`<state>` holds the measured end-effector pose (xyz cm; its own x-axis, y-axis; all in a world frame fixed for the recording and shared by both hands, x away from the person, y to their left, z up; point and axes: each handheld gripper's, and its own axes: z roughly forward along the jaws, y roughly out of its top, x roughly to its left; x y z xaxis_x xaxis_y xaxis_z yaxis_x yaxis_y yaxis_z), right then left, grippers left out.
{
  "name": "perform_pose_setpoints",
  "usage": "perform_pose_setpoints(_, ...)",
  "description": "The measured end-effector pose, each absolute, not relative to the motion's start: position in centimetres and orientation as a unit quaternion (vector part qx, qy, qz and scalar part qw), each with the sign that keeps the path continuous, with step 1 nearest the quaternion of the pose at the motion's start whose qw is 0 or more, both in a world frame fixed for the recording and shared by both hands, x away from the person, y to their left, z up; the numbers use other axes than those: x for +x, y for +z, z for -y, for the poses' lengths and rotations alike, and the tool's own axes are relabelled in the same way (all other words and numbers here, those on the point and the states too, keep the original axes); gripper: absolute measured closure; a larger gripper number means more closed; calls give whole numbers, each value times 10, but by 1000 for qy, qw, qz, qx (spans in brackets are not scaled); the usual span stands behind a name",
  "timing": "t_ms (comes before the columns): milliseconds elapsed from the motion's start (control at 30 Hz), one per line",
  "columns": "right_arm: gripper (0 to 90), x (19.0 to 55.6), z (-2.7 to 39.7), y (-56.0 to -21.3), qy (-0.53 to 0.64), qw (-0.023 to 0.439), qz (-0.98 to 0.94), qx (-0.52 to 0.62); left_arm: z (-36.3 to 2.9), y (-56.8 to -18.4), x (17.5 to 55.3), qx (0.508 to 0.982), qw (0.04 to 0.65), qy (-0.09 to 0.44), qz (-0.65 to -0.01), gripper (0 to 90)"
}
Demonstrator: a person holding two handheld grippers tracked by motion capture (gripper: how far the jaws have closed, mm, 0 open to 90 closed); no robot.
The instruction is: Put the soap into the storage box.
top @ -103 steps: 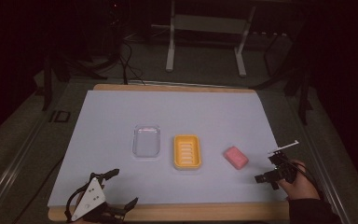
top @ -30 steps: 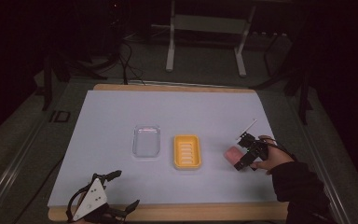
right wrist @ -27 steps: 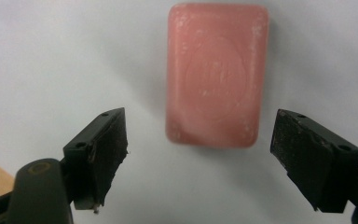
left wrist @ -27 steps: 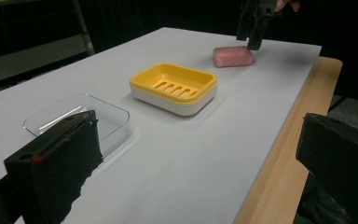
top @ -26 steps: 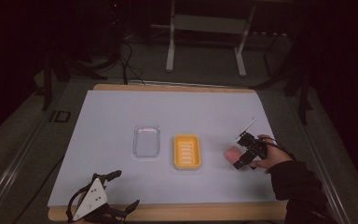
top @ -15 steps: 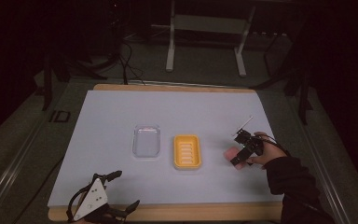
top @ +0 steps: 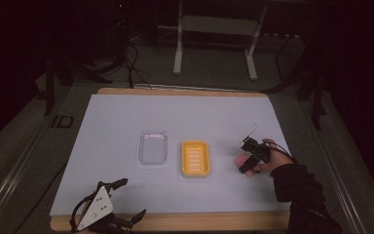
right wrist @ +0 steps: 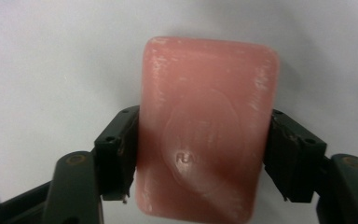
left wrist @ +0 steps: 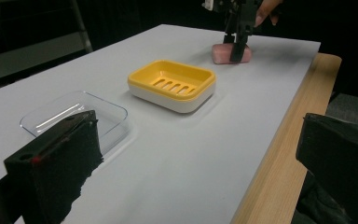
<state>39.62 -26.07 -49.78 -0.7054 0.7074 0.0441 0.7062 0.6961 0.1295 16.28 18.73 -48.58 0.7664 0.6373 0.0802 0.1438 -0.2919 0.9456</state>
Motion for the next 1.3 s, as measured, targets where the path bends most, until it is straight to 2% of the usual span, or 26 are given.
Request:
perform_pose_setpoints(267,370,392,252,-499,42,35,-928,367,-187,-486,163,771,538,228,-253,3)
perform_pose_setpoints(767,374,388,247,-497,12,41,-869,493,-187,-486,163,769,539,229,-255,3)
perform_pose_setpoints(900,374,387,247,-491,26,27,-851,523,-187,-486,163,769,540,229,-255,3)
perform_pose_setpoints(1300,375,381,243,-452,49,61,-827,557,-185,-486,161,770,543,223,-250,3)
